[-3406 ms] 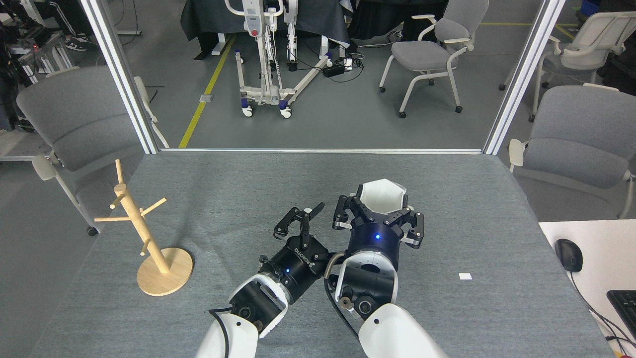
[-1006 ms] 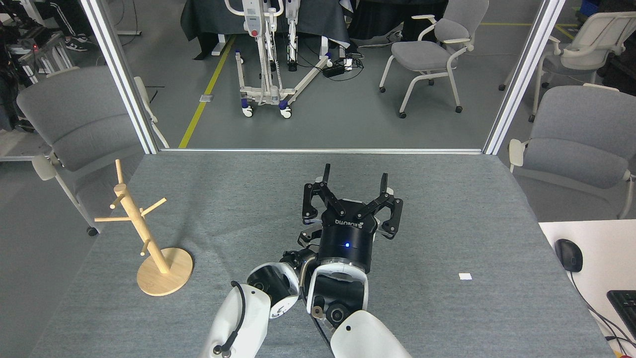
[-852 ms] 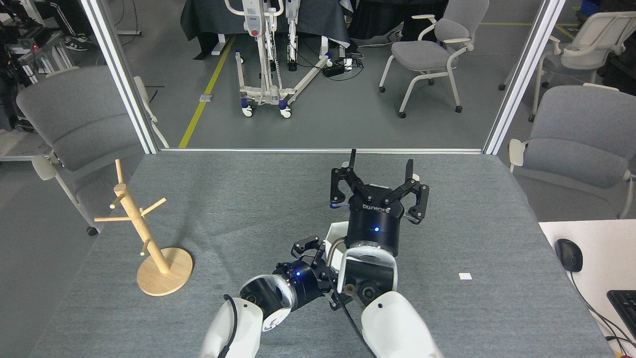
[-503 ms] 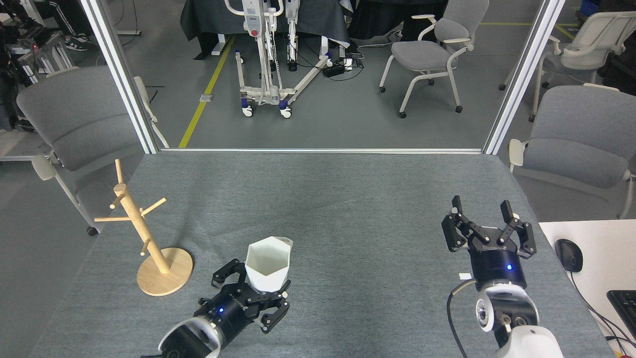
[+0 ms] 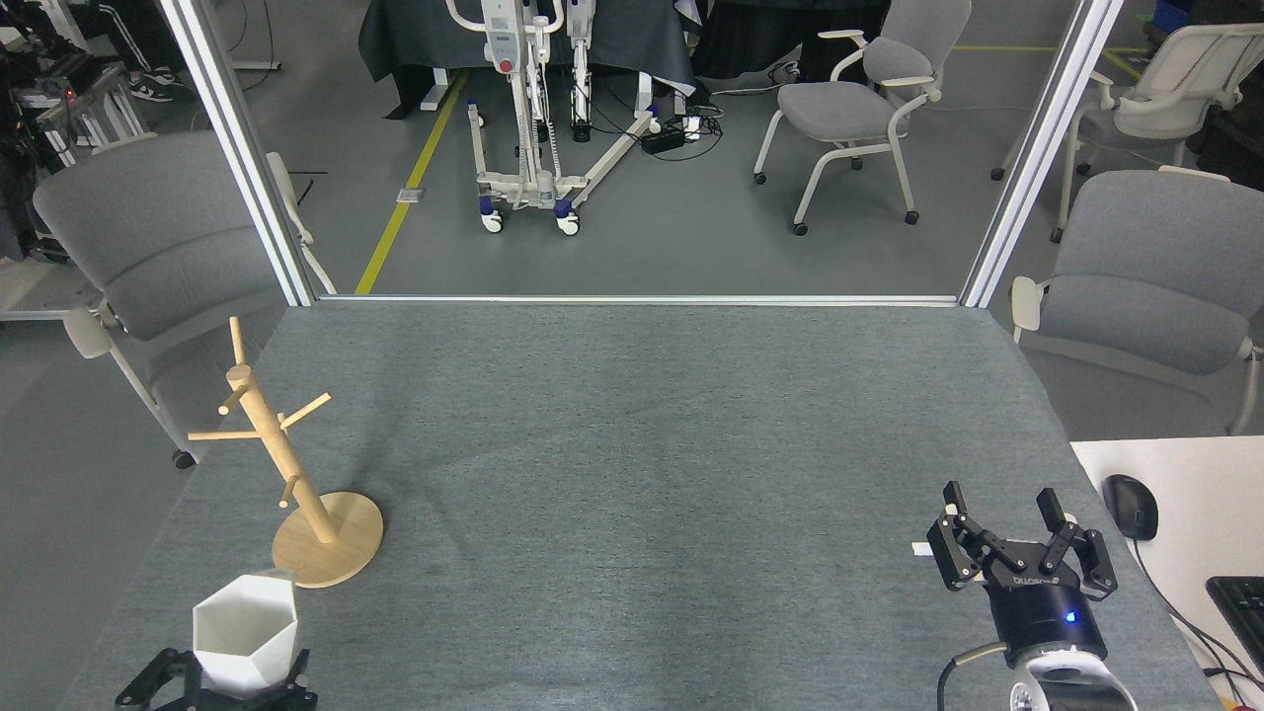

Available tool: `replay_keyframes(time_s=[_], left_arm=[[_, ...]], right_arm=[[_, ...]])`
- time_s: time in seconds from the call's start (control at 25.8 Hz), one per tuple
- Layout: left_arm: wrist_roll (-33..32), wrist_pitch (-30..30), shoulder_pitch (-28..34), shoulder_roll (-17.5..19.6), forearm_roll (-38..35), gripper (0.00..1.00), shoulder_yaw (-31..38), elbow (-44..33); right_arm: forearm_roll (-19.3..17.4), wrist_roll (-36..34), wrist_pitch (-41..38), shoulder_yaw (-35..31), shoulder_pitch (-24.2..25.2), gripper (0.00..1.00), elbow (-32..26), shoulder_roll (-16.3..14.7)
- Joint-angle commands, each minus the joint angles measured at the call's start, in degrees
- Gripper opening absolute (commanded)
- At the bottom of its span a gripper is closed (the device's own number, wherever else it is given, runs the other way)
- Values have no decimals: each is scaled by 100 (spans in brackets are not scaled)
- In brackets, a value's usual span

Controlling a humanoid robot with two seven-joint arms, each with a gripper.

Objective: Hang cup on storage rack
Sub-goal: 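Carry the cup with the left gripper to the wooden stand's peg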

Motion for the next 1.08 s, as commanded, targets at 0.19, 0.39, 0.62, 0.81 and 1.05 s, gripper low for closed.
replay_keyframes(time_s=[0.19,0.39,0.62,0.81,1.05], left_arm=[[-113,244,-852,131,-166,0,1286,372],[-412,481,-1599,395,-535,0,1277,574],[-517,481,-2012,342,-1186,0,1048,530],[-526,780,-2258,193,-1854,0,398,689],[-535,833,-2285,167,-1951,0,169,697]], right_arm=[[-39,89,-58,-48,-87,99,29,85],[-48,89,-32,-21,-79,99,38,164],[-48,89,-40,23,-70,99,46,305],[-48,89,-40,5,-87,99,38,358],[-48,89,-32,-4,-184,99,38,367]])
